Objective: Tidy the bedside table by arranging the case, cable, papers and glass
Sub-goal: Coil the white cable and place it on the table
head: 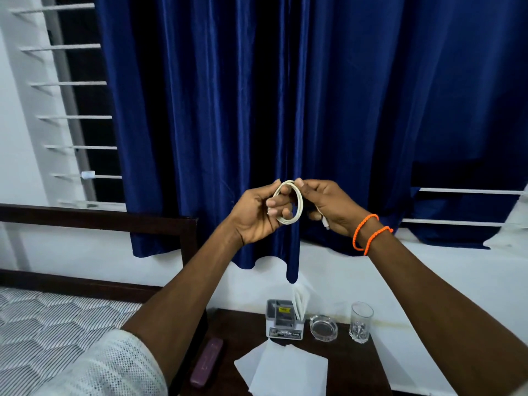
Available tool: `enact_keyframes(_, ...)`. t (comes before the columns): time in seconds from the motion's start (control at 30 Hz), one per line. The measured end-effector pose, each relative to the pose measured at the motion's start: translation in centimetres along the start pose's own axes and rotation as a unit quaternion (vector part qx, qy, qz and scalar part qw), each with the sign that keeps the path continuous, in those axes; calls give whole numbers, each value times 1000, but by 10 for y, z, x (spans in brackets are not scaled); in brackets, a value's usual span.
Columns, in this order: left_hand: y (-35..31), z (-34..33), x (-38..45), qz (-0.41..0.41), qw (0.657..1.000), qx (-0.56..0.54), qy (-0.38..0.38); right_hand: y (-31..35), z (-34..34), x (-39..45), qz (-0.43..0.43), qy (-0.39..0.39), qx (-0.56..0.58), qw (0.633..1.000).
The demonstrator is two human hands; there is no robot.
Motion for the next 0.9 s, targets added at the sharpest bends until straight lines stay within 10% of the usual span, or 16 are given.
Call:
enact_keyframes(0.23, -4, 17, 2, -59, 994, 70, -64, -12, -11, 1, -40, 20, 123, 991)
enact_keyframes(0.9, -16, 32, -1, -102, 872, 452, -155, -27, 6, 8, -32, -7, -114, 993)
Point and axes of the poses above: each hand's wrist, its own x-axis towards the middle knuckle, its own z-axis out of the back of the hand, y = z × x, the point moved 5 cm from there along x, towards the middle knuckle, and after that the axes turned 10 degrees about -x, right-handed, at the moved point
